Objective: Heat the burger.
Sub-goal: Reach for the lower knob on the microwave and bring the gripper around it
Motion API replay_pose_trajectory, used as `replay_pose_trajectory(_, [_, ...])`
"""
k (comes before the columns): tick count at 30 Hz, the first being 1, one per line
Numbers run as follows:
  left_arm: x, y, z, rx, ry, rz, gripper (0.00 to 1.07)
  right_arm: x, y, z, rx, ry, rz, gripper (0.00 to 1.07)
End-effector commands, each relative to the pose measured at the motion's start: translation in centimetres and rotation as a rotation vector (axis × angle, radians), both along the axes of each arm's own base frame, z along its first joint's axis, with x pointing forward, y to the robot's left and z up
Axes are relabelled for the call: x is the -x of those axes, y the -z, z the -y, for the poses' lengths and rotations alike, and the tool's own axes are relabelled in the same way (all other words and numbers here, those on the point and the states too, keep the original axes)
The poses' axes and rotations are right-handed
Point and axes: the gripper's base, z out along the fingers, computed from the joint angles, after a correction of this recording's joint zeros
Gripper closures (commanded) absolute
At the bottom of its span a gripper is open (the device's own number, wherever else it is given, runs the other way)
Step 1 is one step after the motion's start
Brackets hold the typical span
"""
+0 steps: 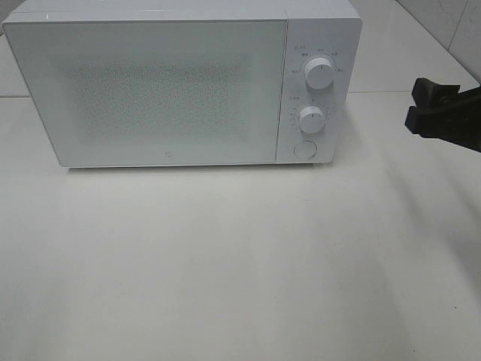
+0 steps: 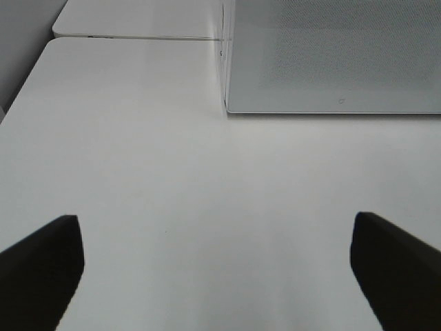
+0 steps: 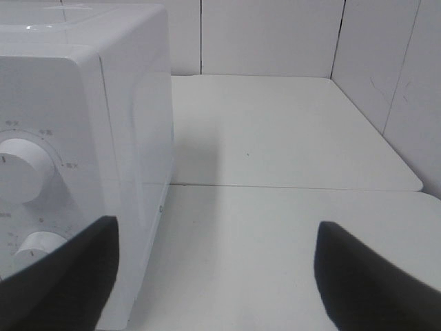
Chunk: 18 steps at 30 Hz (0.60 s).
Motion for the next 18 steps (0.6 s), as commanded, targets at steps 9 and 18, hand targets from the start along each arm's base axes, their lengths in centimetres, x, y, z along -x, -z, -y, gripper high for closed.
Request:
replay_pose_trajectory(9, [0.3, 0.1, 0.1, 0.008, 0.001, 0.025, 0.09, 0.7, 1.6, -3.7, -0.002, 0.025, 0.023, 0.31])
replay_pose_trajectory(18, [0.3, 0.1, 0.1, 0.008, 0.001, 0.025, 0.09, 1.8, 3.1, -6.5, 0.031, -0.037, 0.019, 0.31])
